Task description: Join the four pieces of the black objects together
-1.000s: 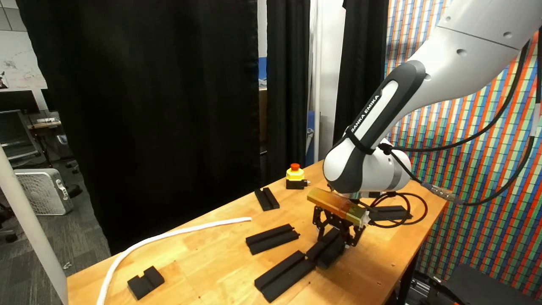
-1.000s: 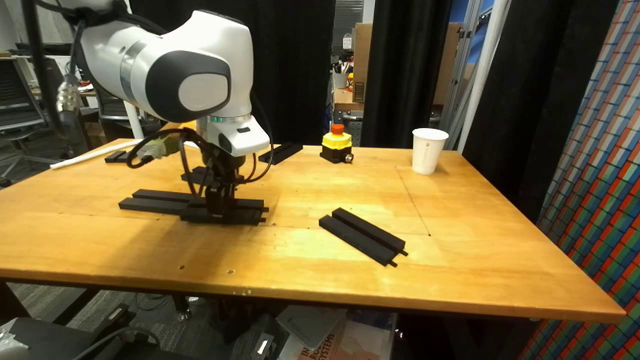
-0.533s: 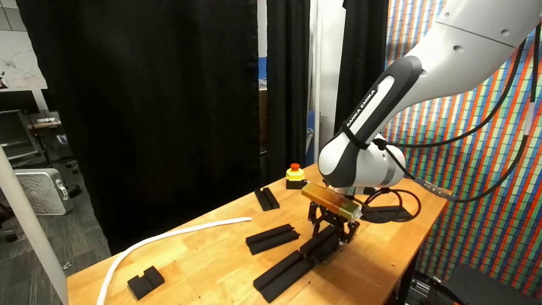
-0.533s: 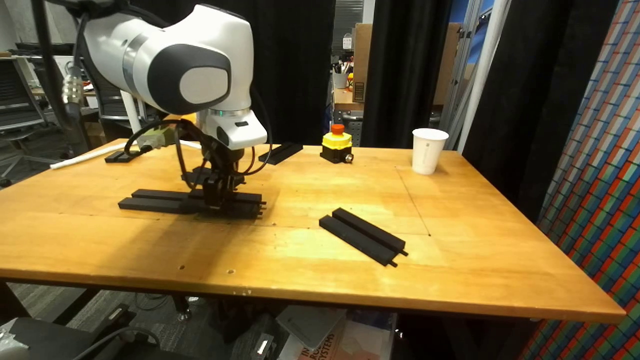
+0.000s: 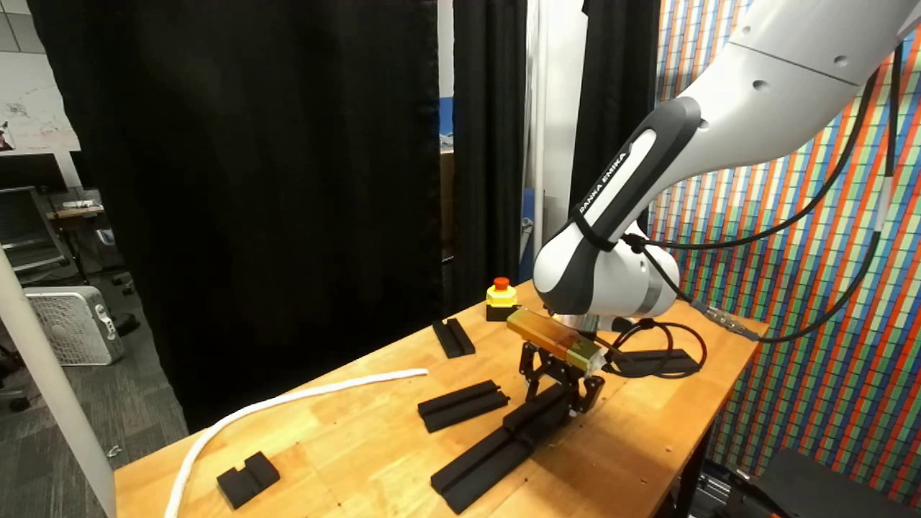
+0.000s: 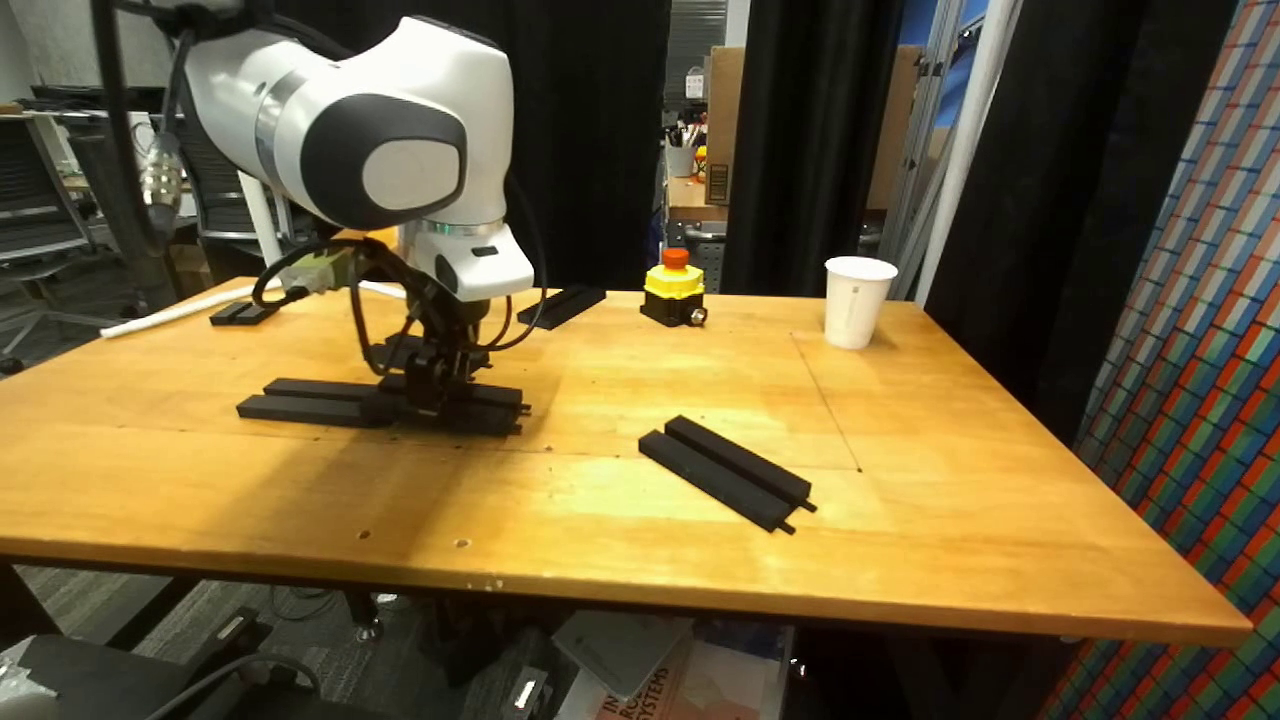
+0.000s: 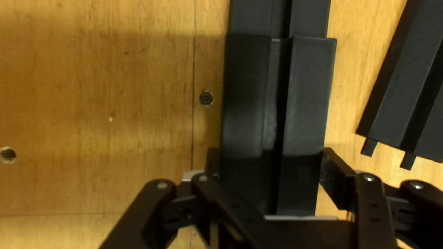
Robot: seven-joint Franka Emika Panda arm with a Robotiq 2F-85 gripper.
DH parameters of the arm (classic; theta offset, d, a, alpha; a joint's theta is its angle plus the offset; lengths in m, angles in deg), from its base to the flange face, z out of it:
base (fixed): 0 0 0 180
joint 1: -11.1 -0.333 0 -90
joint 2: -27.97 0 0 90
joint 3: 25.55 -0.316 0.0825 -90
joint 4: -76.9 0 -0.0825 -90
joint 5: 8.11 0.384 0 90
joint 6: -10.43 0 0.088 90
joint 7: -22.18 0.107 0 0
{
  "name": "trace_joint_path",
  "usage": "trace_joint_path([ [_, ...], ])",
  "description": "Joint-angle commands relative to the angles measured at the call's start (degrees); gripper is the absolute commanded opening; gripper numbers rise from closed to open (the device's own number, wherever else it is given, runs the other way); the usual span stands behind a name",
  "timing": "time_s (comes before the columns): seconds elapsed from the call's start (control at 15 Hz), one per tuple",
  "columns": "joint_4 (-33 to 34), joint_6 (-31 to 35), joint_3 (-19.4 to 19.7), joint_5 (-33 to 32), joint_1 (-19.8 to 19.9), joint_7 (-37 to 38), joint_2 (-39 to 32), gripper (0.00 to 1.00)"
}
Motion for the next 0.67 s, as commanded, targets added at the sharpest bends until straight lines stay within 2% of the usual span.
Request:
trace_joint_path([
  [0.0,1.4,-0.9,0.0,1.2,-0.3,0.8,-0.7,0.46],
  [0.6,1.1,-1.3,0.4,-0.3,-0.3,2.9,-0.5,0.46],
])
